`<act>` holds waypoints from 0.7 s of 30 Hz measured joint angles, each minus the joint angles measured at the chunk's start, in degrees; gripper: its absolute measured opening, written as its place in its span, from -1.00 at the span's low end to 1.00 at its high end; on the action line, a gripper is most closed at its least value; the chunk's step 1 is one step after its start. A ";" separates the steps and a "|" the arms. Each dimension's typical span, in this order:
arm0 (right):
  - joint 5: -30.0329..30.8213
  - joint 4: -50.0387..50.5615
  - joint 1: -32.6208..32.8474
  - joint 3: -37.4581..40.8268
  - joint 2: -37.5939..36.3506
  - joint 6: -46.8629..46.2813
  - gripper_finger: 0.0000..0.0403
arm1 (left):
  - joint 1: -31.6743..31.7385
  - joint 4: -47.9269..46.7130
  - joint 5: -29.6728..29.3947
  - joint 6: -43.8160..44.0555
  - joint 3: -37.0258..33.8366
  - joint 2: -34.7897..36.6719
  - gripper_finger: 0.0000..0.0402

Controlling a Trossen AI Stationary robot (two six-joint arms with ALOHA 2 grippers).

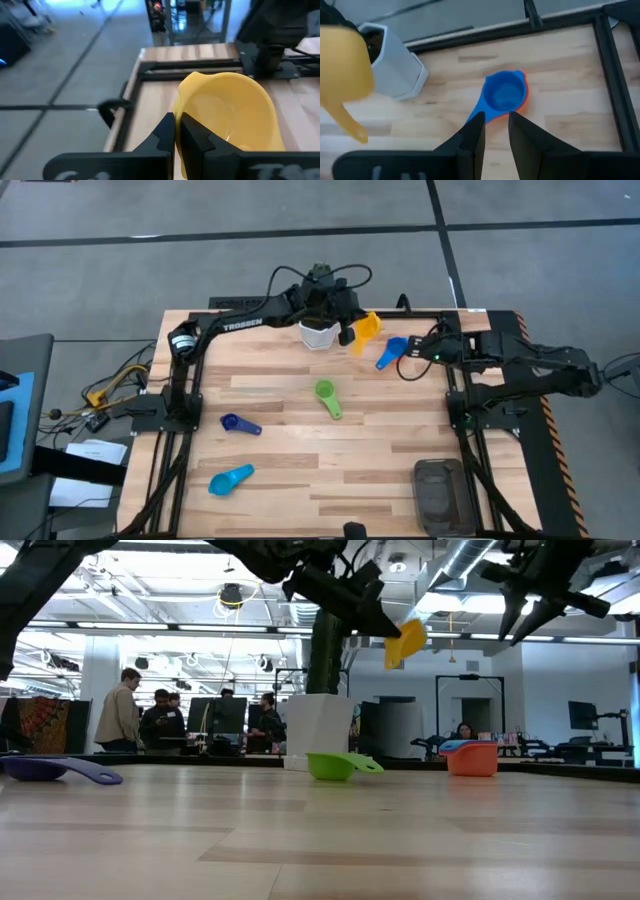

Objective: Nest measuring cups in basket
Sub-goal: Stack the yellow measuring cup on top of the blue measuring cup

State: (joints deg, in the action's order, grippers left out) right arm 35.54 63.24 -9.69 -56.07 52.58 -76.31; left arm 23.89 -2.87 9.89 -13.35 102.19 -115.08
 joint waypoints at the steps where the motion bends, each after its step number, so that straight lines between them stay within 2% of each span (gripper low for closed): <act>1: -0.60 0.02 -0.40 0.00 -0.16 0.45 -0.46 | -0.23 1.11 0.21 0.22 0.08 -0.61 -1.00; 8: -2.57 0.04 -1.03 0.00 -0.16 2.08 -0.46 | -3.09 0.71 -0.28 -2.06 3.44 -3.06 -1.00; 14: -3.12 0.18 -0.42 0.00 -0.18 4.85 -0.46 | -6.92 3.84 -4.82 -6.61 6.46 -5.37 -1.00; 17: -3.63 0.84 -0.44 0.00 -0.51 5.02 -0.46 | -7.89 2.86 -6.07 -6.93 7.22 -6.54 -1.00; 19: -4.35 0.81 -0.45 0.00 -0.67 5.75 -0.46 | -8.53 5.57 -6.63 -6.69 7.81 -8.30 -1.00; 21: -5.43 0.85 -0.41 -0.01 -1.19 6.09 -0.46 | -8.56 3.36 -7.17 -6.12 8.50 -9.42 -1.00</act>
State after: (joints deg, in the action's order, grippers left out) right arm 30.11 64.09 -10.11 -56.09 51.39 -70.22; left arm 15.33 0.49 2.72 -19.46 110.69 -124.50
